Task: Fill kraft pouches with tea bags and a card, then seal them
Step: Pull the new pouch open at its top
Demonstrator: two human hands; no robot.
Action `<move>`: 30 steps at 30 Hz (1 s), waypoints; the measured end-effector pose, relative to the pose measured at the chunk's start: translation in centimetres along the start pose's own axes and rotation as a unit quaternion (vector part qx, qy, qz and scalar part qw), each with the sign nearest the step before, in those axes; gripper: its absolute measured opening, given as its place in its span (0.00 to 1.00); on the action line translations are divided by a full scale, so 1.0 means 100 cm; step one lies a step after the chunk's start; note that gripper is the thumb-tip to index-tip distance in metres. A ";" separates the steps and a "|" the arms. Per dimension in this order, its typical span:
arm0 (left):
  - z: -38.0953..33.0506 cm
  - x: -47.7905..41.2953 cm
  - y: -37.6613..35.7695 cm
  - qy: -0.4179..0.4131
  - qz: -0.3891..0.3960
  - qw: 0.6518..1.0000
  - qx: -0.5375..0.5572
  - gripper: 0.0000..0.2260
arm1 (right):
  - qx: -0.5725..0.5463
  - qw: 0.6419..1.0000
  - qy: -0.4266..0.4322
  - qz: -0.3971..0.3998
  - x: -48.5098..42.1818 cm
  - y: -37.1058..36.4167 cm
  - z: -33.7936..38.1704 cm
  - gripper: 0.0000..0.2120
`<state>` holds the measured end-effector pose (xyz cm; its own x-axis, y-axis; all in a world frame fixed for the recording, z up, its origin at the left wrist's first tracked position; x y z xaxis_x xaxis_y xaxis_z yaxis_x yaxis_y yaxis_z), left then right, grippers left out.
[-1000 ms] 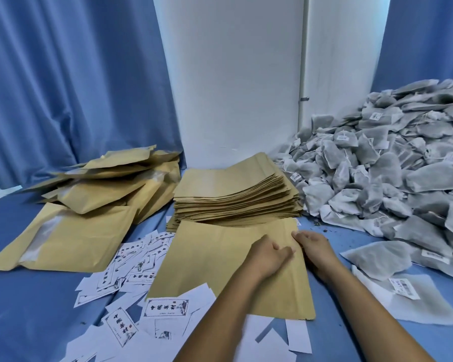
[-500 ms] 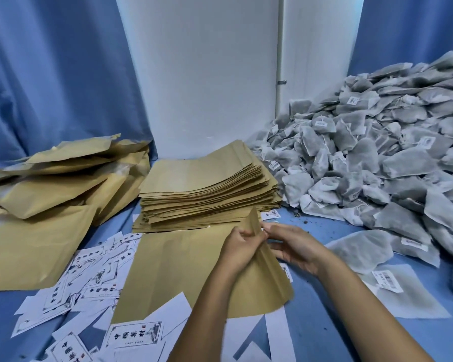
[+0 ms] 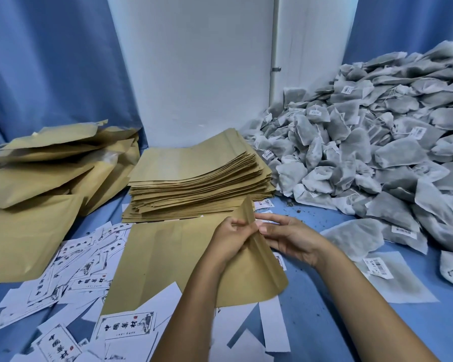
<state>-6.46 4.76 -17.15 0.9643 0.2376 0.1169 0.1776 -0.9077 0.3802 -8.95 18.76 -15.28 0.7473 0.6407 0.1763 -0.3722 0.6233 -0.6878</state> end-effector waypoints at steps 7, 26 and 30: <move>0.003 -0.002 -0.002 -0.020 -0.047 0.990 -0.129 0.15 | 0.087 0.994 0.043 -0.055 0.000 0.004 -0.002 0.15; -0.015 0.010 -0.011 -0.076 -0.100 0.958 -0.259 0.20 | 0.383 0.874 0.188 -0.234 0.000 0.002 0.001 0.13; -0.017 0.012 -0.011 -0.067 -0.124 0.965 -0.223 0.20 | 0.407 0.835 0.227 -0.294 -0.004 0.005 0.003 0.11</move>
<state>-5.86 6.66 -15.91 0.9248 0.3545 -0.1378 0.3338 -0.5827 0.7410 -9.57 18.96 -15.53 0.9953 -0.0033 -0.0968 0.0191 0.9866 0.1619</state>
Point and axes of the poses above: each hand's wrist, its own x-axis away from the middle knuckle, its own y-axis out of the back of the hand, z = x × y, the point moved 4 cm from there along -x, towards the middle knuckle, and after that the axes turned 13 degrees about -x, right-handed, at the moved point
